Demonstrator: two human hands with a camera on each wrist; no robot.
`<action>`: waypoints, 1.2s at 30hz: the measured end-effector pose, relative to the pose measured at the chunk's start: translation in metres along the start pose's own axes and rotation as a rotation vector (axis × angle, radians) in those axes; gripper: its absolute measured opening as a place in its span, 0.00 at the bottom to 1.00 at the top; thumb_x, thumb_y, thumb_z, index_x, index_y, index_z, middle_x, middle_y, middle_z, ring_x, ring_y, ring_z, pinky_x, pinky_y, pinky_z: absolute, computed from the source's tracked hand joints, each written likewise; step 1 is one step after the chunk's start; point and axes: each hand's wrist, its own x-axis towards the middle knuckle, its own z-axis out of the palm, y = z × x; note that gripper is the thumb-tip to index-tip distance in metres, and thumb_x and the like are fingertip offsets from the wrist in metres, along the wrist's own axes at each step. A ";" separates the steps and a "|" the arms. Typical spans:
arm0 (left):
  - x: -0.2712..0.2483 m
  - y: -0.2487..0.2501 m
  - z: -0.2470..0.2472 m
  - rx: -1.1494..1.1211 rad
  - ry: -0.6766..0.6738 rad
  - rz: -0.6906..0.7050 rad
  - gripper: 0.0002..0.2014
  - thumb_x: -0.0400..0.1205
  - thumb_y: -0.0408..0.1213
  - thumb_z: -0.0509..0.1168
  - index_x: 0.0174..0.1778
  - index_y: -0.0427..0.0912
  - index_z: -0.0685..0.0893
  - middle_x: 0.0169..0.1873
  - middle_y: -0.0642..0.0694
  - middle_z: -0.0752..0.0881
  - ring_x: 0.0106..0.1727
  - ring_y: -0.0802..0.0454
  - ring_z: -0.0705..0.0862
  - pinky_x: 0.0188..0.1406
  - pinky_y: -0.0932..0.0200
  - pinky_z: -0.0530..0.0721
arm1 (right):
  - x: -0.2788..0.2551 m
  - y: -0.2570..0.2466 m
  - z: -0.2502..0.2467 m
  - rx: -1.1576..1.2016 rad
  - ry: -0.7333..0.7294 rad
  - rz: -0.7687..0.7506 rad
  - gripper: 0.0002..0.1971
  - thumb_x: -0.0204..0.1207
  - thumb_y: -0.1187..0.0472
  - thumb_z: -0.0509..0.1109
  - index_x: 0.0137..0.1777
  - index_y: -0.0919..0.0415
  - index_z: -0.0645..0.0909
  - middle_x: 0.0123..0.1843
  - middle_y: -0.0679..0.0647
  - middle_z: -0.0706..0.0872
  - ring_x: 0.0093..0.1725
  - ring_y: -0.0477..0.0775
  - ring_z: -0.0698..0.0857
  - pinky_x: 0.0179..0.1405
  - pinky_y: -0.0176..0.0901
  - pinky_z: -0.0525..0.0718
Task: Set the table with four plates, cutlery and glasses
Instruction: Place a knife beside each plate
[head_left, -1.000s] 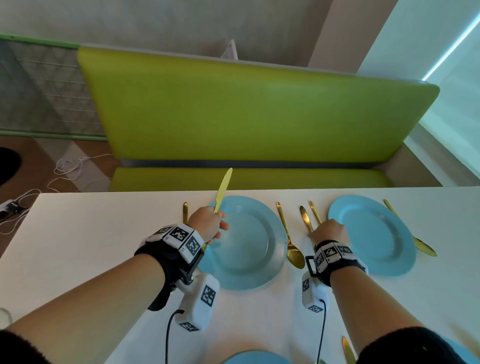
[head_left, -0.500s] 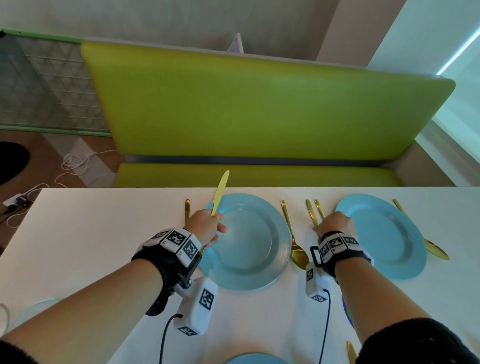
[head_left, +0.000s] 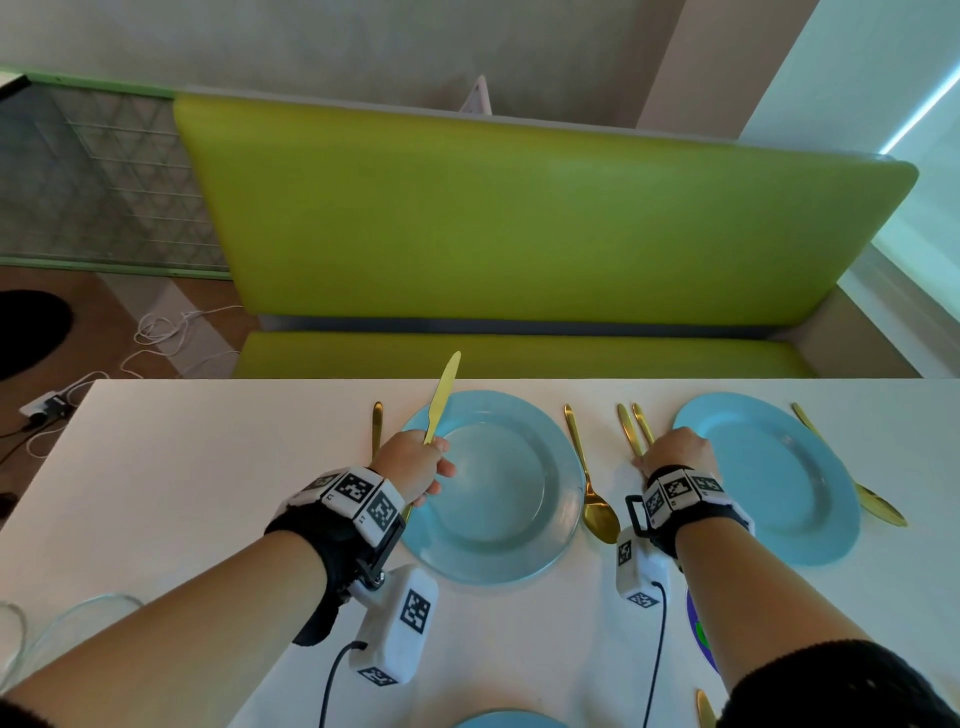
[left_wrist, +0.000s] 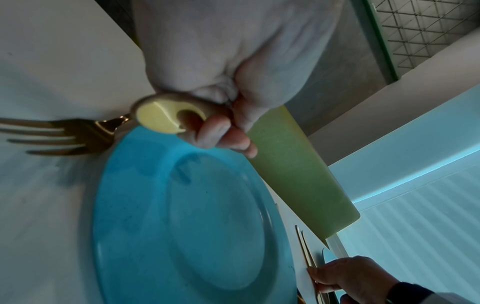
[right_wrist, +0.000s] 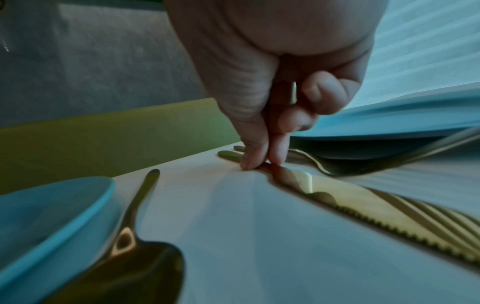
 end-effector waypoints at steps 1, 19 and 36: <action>0.000 -0.001 0.001 0.016 0.007 0.006 0.08 0.88 0.34 0.51 0.47 0.42 0.74 0.31 0.48 0.79 0.08 0.65 0.72 0.07 0.74 0.66 | 0.000 0.000 0.000 0.000 0.003 0.003 0.11 0.74 0.63 0.73 0.34 0.64 0.76 0.44 0.62 0.86 0.41 0.62 0.82 0.38 0.45 0.80; -0.033 -0.006 -0.012 0.214 -0.087 -0.041 0.12 0.83 0.24 0.52 0.35 0.38 0.73 0.29 0.44 0.81 0.15 0.57 0.77 0.12 0.70 0.67 | -0.149 -0.051 -0.018 -0.084 -0.116 -0.856 0.18 0.79 0.55 0.68 0.69 0.49 0.80 0.63 0.50 0.86 0.64 0.54 0.83 0.62 0.43 0.78; -0.173 -0.027 -0.121 0.798 -0.543 0.160 0.11 0.75 0.23 0.59 0.49 0.36 0.83 0.31 0.48 0.86 0.19 0.61 0.78 0.16 0.70 0.70 | -0.377 -0.044 -0.013 -0.249 -0.092 -1.073 0.13 0.75 0.57 0.68 0.56 0.60 0.86 0.54 0.57 0.88 0.57 0.61 0.84 0.52 0.50 0.81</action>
